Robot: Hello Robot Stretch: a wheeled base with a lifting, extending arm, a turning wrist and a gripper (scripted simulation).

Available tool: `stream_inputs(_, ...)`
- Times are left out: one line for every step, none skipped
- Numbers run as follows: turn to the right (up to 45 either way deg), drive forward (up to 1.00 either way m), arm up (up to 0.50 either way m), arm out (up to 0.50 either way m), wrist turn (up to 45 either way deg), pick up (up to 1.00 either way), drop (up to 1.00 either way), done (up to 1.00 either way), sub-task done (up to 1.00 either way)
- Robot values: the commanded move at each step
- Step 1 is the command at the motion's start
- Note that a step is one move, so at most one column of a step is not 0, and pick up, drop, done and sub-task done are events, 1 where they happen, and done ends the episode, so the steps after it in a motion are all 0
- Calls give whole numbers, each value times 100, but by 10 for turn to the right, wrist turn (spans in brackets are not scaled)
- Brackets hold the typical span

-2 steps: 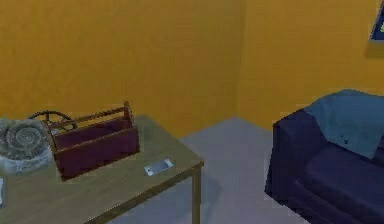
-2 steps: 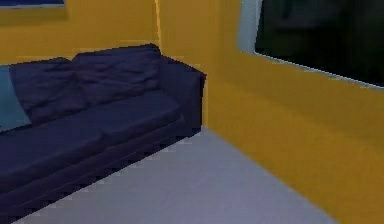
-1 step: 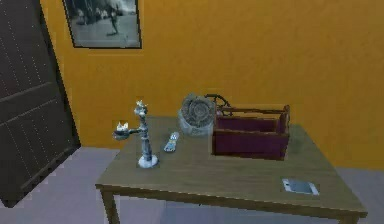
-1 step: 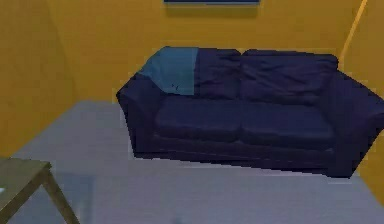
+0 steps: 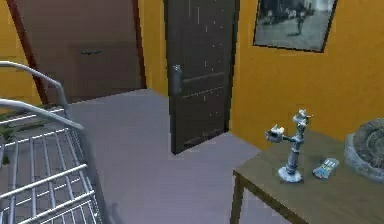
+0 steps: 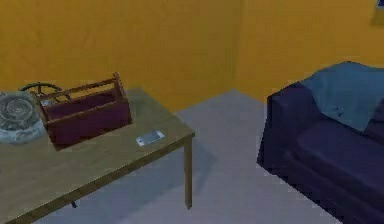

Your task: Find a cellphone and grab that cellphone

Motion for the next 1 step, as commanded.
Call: stream_inputs(450,0,0,0,0,0,0,0,0)
